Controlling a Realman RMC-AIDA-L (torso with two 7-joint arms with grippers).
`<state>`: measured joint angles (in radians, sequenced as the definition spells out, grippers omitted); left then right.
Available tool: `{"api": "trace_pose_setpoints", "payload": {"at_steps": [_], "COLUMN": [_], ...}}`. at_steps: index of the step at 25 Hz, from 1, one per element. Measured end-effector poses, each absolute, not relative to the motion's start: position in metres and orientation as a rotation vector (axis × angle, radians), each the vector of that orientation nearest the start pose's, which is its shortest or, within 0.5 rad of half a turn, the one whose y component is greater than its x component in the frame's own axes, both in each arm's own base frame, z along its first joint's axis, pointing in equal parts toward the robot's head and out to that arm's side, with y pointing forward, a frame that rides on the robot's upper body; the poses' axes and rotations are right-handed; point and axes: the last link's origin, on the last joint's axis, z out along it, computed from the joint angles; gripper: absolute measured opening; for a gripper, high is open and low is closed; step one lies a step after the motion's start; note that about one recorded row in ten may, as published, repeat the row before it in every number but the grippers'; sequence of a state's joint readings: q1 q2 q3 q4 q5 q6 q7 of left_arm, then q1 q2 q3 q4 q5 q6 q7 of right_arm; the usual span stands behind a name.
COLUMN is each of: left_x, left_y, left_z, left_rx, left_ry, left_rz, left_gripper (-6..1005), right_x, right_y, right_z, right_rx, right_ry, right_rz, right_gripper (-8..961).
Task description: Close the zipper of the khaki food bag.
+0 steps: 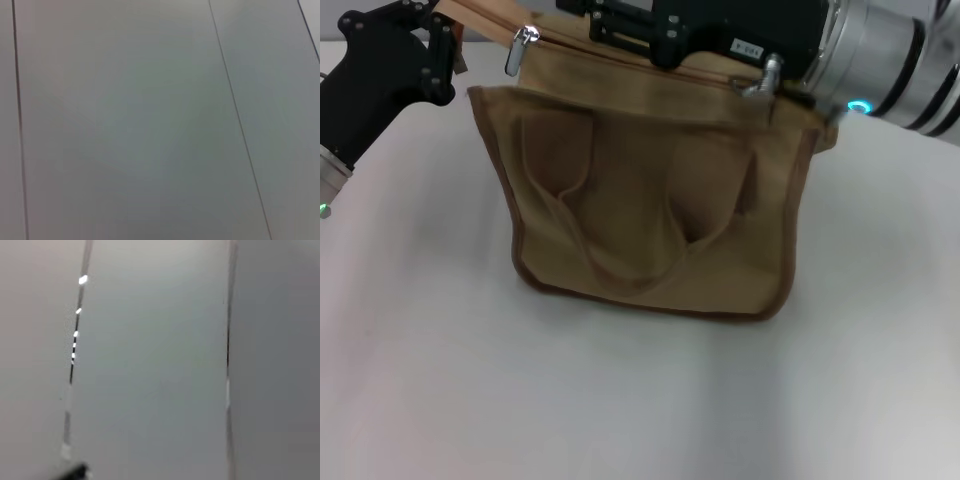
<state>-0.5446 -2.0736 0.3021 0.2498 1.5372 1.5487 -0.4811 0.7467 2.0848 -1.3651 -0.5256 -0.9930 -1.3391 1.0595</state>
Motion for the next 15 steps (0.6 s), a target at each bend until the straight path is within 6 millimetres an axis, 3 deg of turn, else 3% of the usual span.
{"api": "trace_pose_setpoints", "payload": {"at_steps": [4, 12, 15], "left_x": [-0.267, -0.265, -0.261], "left_y": [0.342, 0.342, 0.338], "left_z": [0.029, 0.029, 0.026], "left_rx": [-1.921, -1.916, -1.911], "left_ry": [-0.056, -0.033, 0.010], "left_rz": [-1.005, -1.010, -1.022], "left_gripper": [46, 48, 48], "right_x": [0.103, 0.099, 0.099], "right_y": [0.373, 0.371, 0.373], "right_z": [-0.041, -0.053, -0.055], "right_rx": [-2.728, -2.889, -2.886], "right_ry": [0.474, 0.852, 0.904], "right_rz": [1.333, 1.156, 1.131], "right_gripper": [683, 682, 682]}}
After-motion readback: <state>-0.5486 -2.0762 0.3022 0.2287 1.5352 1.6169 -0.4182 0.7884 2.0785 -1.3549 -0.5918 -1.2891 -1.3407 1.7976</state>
